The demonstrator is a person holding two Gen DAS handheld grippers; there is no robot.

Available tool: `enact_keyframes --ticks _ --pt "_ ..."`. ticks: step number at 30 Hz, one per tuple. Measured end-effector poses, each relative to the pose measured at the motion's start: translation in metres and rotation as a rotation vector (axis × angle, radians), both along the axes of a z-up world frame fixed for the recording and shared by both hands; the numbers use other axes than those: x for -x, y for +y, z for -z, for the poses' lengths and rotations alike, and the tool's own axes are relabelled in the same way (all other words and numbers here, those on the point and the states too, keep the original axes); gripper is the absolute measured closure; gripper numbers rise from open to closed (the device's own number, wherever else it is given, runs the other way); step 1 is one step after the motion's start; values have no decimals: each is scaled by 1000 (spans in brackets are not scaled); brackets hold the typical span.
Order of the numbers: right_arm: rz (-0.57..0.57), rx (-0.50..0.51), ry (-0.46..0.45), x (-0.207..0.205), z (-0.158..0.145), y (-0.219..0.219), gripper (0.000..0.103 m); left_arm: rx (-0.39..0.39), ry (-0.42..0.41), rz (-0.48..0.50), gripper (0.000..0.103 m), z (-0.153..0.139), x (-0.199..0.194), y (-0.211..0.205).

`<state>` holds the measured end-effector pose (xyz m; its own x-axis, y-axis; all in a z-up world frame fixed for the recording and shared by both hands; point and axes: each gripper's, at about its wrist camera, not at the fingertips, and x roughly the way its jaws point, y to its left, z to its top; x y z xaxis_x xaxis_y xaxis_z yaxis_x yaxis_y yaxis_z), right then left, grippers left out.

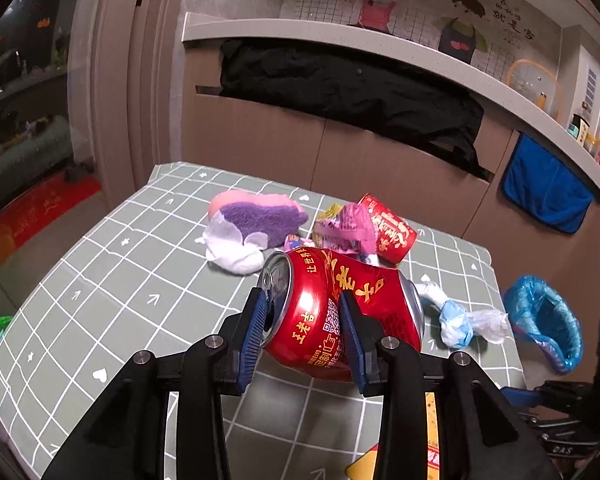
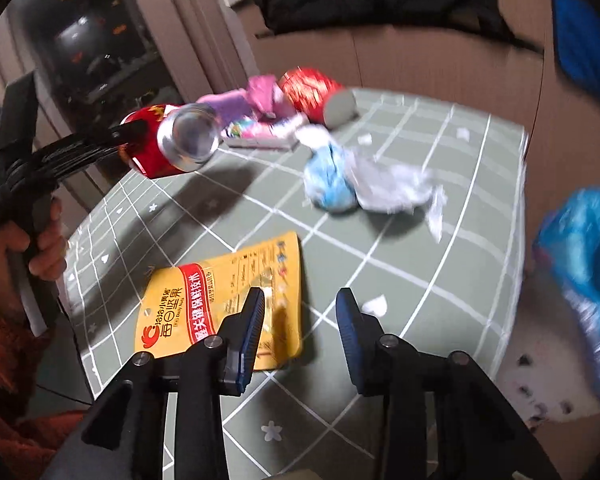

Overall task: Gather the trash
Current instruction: 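Lift the red can with the left gripper while the right gripper opens above the yellow packet, then grasp the blue-and-white crumpled wrapper with the right gripper while the left holds the can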

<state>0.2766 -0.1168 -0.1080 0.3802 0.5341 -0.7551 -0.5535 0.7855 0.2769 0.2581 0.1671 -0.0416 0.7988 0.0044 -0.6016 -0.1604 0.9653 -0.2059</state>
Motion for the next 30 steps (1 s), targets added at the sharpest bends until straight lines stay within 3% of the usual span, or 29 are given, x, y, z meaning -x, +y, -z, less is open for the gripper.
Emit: enact_keyframes --ticks 4,8,9,11,12,15,17,18,24,27,30 --pt "7 37 38 -7 15 11 67 6 16 -11 65 5 -1 9" --pt "-6 103 -16 -7 16 31 63 16 32 -24 65 11 -1 18" --pt "-16 108 -22 -7 16 35 55 21 34 -26 65 13 0 19" --pt "-53 73 -4 -9 17 41 28 30 38 -30 65 15 -1 22" --pt "-61 68 3 -9 17 43 26 34 39 -30 65 16 -1 22" --pt "-91 115 -15 -8 15 50 35 36 39 -28 65 18 -1 23" --pt "-97 147 -41 -7 11 52 65 37 40 -29 65 18 0 23" --pt "-109 157 -50 -7 8 54 69 34 39 -29 65 18 0 23" --pt "-113 126 -274 -10 -41 51 66 30 44 -19 65 22 -2 25" --pt "-87 172 -291 -39 -39 54 65 37 53 -18 65 23 -4 26" --pt "-58 237 -242 -70 -16 58 65 34 61 -14 65 23 -4 25"
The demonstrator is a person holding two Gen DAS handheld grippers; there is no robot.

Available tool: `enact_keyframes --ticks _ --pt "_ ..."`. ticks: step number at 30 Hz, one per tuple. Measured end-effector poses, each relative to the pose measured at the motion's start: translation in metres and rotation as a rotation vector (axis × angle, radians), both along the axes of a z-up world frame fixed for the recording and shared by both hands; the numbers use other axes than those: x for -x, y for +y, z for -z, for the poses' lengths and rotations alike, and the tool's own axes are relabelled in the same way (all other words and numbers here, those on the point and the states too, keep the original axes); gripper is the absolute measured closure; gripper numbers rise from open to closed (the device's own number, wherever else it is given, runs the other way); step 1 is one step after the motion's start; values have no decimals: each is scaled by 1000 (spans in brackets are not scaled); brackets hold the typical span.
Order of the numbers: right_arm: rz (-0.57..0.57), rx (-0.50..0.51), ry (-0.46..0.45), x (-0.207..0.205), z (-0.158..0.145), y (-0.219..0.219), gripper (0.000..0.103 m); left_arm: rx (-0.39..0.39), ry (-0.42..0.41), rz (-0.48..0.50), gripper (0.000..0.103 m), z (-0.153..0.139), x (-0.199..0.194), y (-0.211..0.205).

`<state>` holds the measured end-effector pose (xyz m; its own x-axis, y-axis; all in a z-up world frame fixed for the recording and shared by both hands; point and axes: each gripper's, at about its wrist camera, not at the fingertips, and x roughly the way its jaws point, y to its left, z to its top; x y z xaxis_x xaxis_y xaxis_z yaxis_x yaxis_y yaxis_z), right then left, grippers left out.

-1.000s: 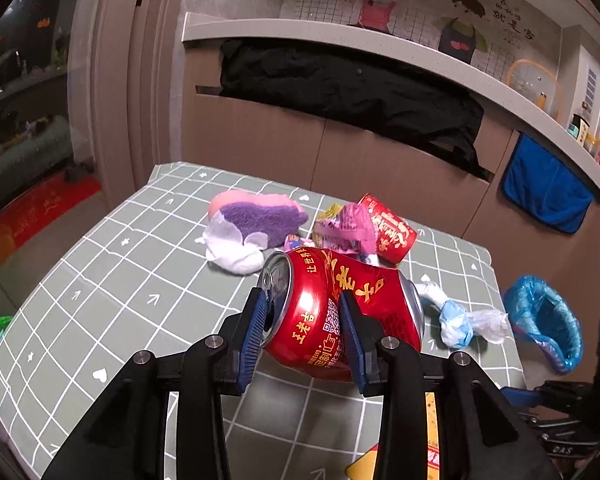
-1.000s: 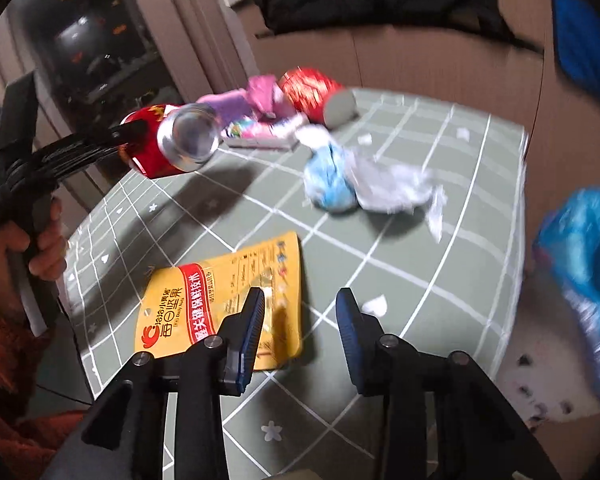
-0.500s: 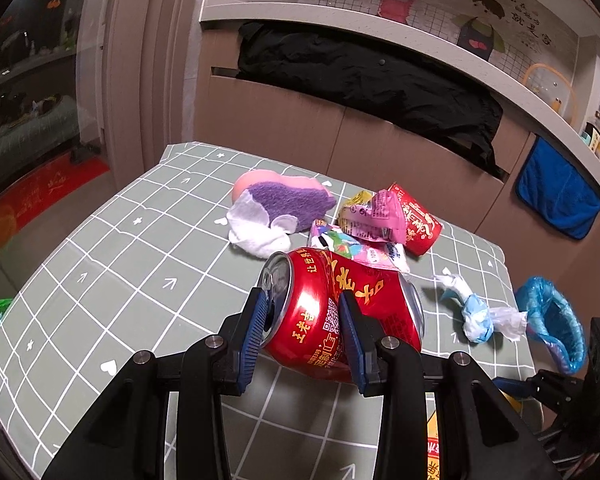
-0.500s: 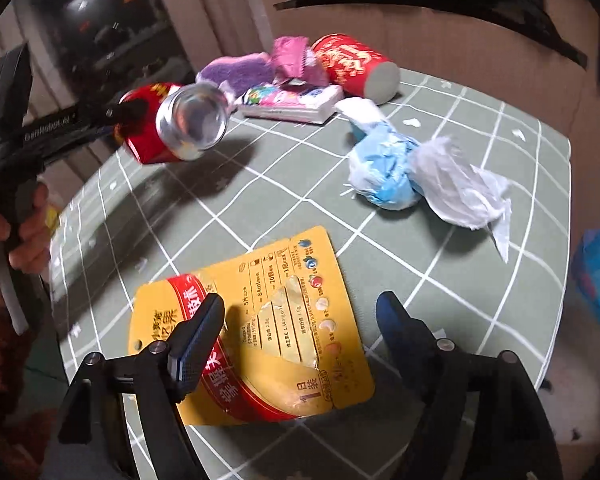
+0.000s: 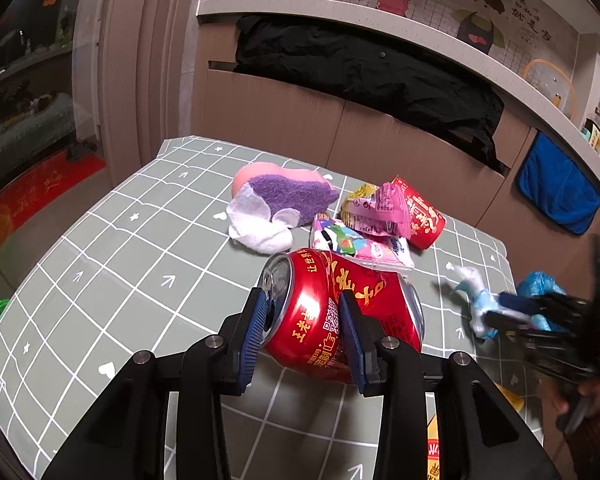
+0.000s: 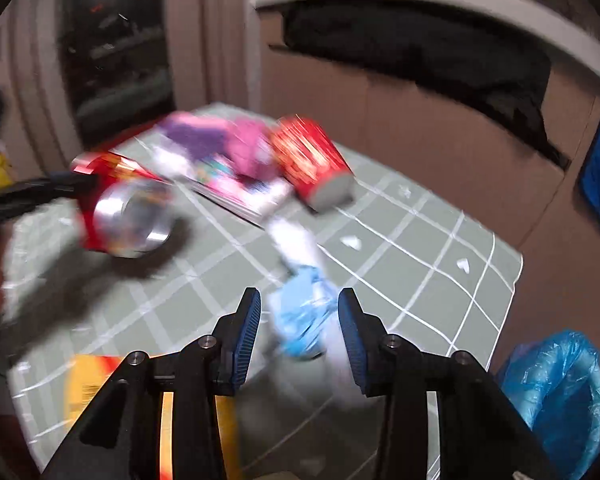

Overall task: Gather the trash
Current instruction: 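Grasp the blue-and-white crumpled wrapper with the right gripper while the left holds the can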

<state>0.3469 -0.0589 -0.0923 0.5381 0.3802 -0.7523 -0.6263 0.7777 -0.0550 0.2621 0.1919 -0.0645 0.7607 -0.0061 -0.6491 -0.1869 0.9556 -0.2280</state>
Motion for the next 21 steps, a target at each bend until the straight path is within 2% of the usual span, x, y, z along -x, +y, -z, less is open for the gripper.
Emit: enact_keyframes --ticks 2,3,7,11,17,21 --pt "-2 30 80 -15 19 2 63 -11 2 6 65 -1 2 -3" --pt "2 7 85 -14 20 -1 63 -19 3 12 65 -2 3 -6" --pt "25 -94 89 -6 4 -16 78 -30 -2 40 65 -8 5 -17" --pt "65 -154 23 13 -24 -35 80 -64 -37 61 65 -23 11 -33" --pt "83 -237 -23 39 -60 -56 81 -119 -94 98 65 -51 23 -62" --pt "94 -258 -73 56 -77 -69 81 -135 -123 120 65 -69 29 -84"
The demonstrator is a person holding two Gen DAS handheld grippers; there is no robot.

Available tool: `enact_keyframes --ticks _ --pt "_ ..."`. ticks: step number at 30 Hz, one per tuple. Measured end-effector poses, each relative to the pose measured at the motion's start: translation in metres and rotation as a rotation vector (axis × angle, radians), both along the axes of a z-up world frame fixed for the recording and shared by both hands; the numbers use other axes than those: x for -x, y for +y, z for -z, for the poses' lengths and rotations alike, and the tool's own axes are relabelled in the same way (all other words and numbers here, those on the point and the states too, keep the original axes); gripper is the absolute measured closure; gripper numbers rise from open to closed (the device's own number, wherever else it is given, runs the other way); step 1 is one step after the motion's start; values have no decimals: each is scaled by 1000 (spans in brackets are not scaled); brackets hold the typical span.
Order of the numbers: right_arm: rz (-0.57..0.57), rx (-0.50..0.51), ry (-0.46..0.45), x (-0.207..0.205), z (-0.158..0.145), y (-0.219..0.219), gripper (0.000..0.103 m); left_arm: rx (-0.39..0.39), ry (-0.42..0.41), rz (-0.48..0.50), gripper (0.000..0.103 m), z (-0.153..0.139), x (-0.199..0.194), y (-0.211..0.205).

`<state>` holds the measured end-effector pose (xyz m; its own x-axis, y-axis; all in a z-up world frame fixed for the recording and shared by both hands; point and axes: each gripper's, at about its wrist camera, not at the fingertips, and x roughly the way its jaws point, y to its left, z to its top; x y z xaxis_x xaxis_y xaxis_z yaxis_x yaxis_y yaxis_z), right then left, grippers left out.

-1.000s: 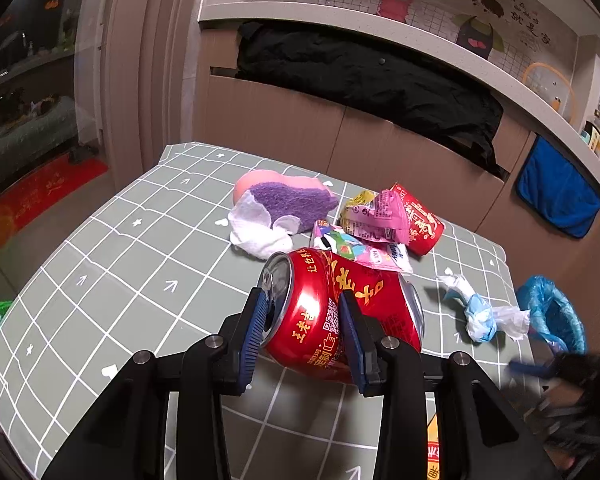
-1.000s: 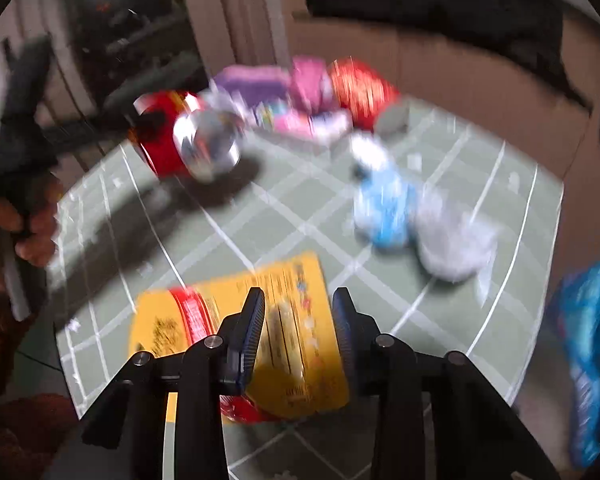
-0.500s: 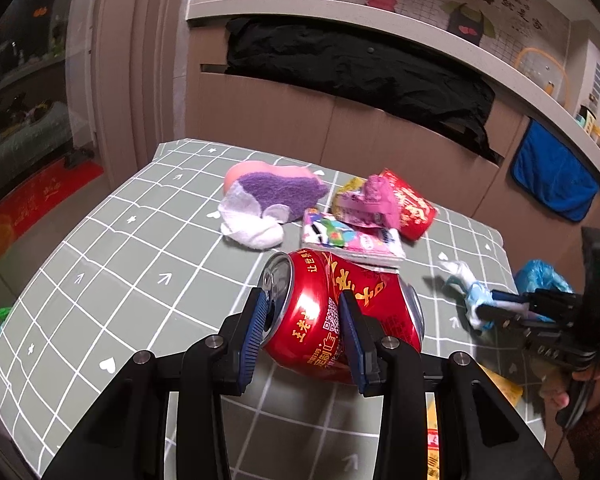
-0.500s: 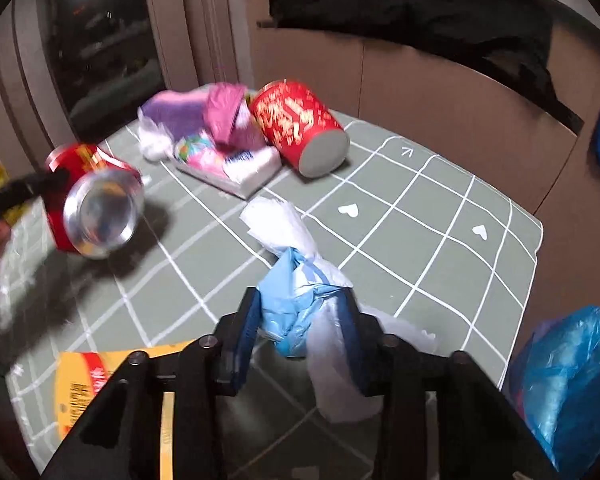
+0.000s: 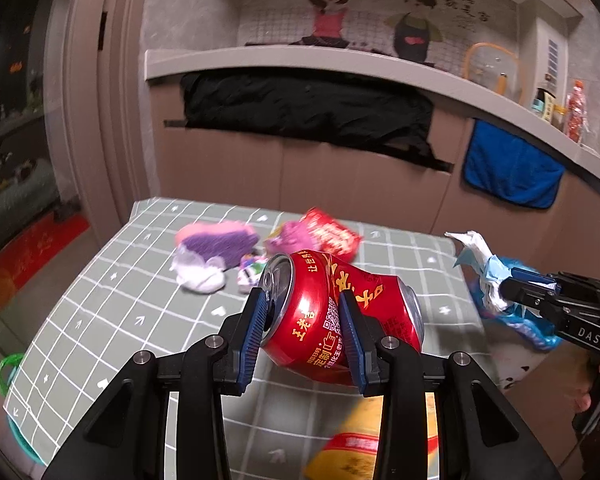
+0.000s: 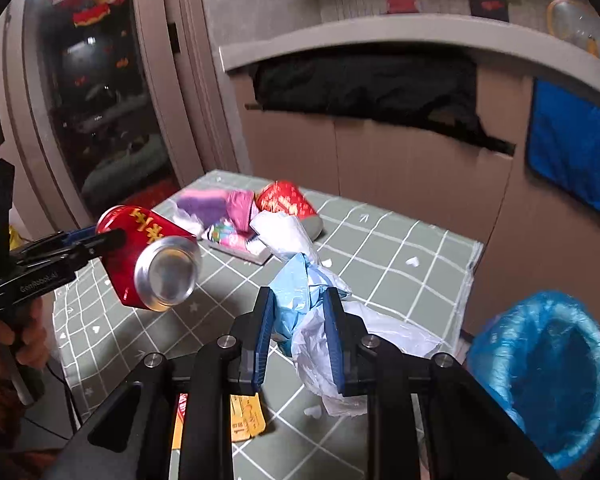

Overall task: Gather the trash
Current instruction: 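Grasp the blue-and-white crumpled wrapper with the right gripper while the left holds the can, then carry the red can with the left gripper while the right carries the wrapper to the bin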

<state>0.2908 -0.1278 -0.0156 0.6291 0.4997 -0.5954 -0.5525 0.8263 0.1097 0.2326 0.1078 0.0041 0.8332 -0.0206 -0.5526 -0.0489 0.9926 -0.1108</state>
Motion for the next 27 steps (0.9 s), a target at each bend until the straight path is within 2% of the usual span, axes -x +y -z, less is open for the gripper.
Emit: enact_keyframes --ticks 9,14,21,27 --pt "74 -66 -109 32 -39 -57 81 -40 -101 93 65 -45 2 -69" --pt "147 -61 -181 41 -59 -97 81 -43 -159 156 65 -67 -6 -113" --pt "259 -59 -229 48 -74 -154 81 -56 -204 242 65 -82 -20 -168" --pt "341 -72 -238 45 -76 -193 81 -56 -190 312 65 -80 -45 -211"
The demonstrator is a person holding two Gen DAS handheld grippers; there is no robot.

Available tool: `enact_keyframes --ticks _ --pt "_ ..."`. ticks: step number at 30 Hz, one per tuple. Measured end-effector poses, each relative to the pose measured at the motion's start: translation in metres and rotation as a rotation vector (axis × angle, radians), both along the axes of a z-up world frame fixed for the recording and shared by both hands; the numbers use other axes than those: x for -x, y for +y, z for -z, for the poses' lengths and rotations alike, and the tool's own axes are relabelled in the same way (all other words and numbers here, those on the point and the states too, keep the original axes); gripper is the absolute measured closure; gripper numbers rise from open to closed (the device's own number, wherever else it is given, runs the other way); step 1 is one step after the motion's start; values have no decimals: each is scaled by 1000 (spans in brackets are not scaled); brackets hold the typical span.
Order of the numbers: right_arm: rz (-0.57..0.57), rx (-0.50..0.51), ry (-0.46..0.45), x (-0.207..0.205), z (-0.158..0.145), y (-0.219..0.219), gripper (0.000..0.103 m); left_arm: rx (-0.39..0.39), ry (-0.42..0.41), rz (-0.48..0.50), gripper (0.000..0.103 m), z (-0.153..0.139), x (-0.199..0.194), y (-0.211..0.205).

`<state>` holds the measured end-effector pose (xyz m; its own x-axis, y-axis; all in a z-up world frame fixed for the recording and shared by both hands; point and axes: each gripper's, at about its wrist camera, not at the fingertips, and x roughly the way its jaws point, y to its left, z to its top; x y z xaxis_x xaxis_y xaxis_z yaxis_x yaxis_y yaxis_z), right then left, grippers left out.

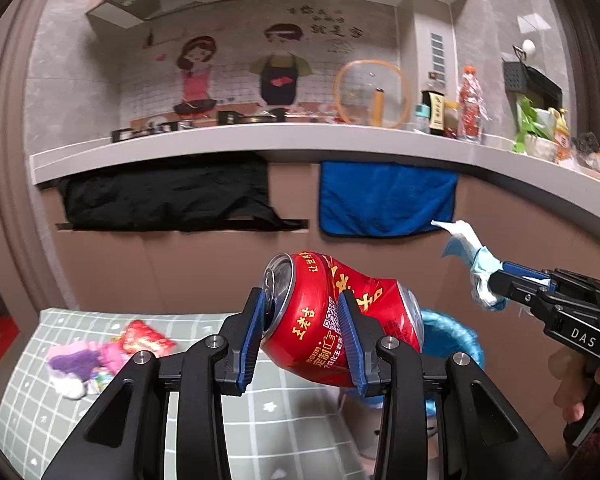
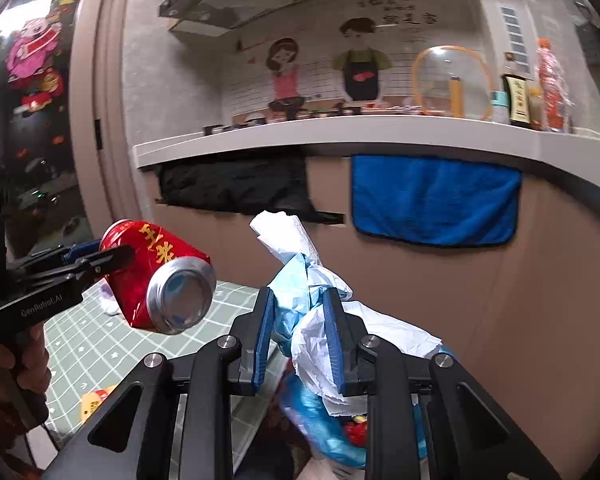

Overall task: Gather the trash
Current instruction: 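Carry the red can with the left gripper while the right carries the wrapper to the bin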

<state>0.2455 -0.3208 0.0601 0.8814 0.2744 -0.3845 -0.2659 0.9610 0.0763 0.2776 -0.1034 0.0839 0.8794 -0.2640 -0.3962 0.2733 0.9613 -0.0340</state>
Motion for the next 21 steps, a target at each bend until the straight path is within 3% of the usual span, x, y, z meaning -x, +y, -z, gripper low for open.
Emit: enact_keyframes --ticks 21 --pt "164 -48 92 -42 42 -80 81 -29 181 134 65 71 -78 -99"
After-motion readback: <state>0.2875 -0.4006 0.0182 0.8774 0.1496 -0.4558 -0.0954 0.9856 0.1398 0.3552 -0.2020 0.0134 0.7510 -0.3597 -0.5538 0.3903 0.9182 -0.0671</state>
